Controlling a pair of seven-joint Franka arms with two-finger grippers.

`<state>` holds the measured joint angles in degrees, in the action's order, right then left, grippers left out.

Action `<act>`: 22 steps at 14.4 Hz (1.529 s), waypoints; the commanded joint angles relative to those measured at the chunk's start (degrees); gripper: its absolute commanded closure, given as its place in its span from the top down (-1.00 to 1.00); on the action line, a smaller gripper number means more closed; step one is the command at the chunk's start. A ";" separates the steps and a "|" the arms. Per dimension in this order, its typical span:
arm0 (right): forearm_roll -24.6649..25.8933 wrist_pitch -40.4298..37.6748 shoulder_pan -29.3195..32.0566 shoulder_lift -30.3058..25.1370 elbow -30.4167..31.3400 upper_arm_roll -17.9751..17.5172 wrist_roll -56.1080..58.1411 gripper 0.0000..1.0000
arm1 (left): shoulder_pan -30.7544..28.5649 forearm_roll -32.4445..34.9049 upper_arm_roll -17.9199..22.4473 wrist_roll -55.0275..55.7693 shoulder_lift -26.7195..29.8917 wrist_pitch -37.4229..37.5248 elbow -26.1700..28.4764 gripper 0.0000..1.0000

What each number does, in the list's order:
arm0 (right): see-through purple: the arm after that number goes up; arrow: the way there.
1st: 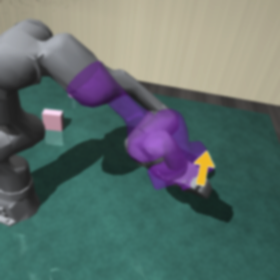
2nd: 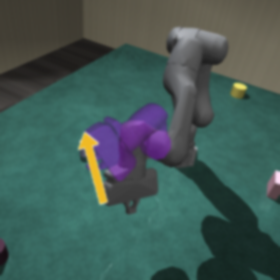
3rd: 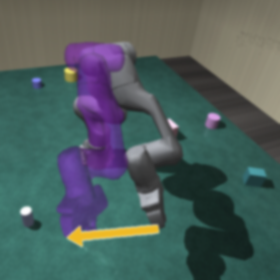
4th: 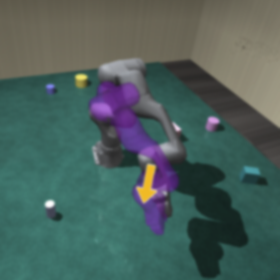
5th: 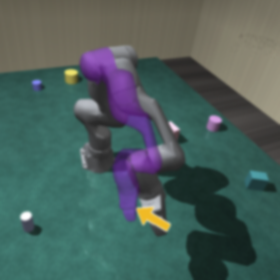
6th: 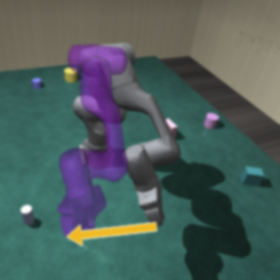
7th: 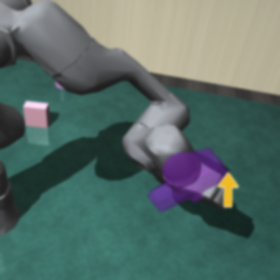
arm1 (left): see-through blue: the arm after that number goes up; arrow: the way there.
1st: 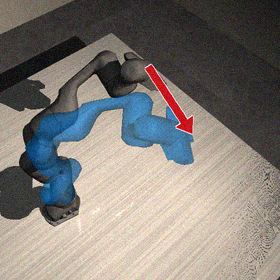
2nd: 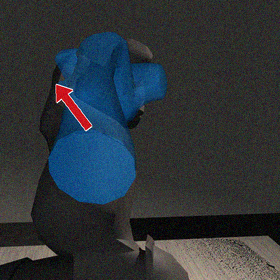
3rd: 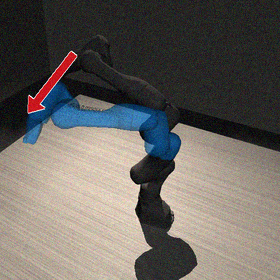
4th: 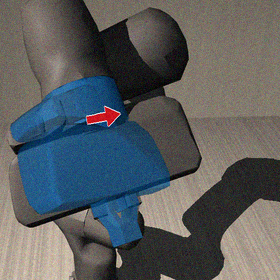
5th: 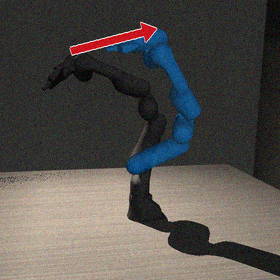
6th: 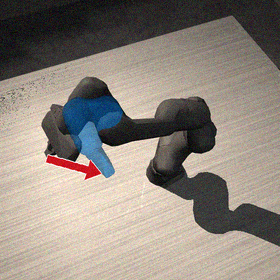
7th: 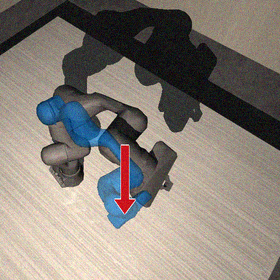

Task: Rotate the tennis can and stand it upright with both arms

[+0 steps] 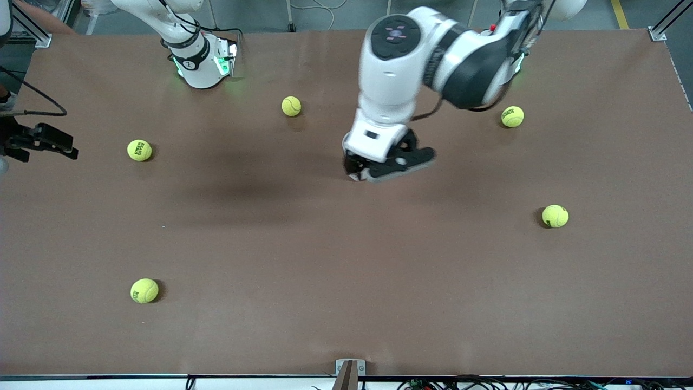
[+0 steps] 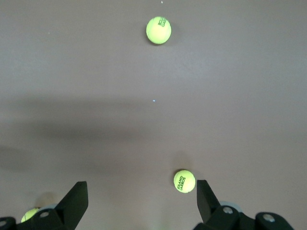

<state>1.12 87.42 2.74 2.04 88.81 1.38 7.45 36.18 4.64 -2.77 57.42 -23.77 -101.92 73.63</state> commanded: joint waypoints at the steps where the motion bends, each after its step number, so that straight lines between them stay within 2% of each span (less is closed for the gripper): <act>1: -0.33 1.26 -1.24 -3.61 3.91 1.77 2.65 1.00 | -4.96 0.90 -0.57 -6.16 3.37 2.86 1.69 1.00; 3: -0.24 -0.05 -2.21 -4.06 3.56 3.36 3.71 1.00 | -9.88 0.81 -0.65 -11.95 5.22 4.97 1.78 1.00; 6: -0.06 -1.20 -2.21 -5.46 3.47 3.27 3.63 1.00 | -16.65 0.55 -1.01 -20.12 7.85 8.13 2.13 1.00; 11: 0.11 -3.13 -1.69 -6.78 3.04 3.01 3.63 1.00 | -26.85 -0.24 -1.18 -37.42 16.46 9.11 9.59 1.00; 14: -0.15 -4.80 -1.68 -7.22 2.42 3.36 3.71 1.00 | -32.82 -4.37 -1.18 -47.10 19.11 9.20 10.92 1.00; 18: -0.24 -4.81 -2.47 -8.45 2.51 3.19 3.80 1.00 | -36.44 -4.38 -1.01 -54.16 20.35 12.08 11.89 1.00; 21: -0.33 -4.54 -2.48 -8.36 2.51 3.19 3.80 1.00 | -36.19 -4.02 -1.01 -54.07 18.94 13.77 10.93 1.00; 22: -0.33 -4.37 -2.56 -8.36 2.51 3.19 3.89 1.00 | -36.01 -4.11 -1.09 -53.90 17.98 13.77 8.83 1.00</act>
<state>1.12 82.60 0.78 -5.06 90.03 4.19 10.74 -0.02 0.85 -3.33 4.23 -4.97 -88.89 84.42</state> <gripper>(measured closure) 0.000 0.000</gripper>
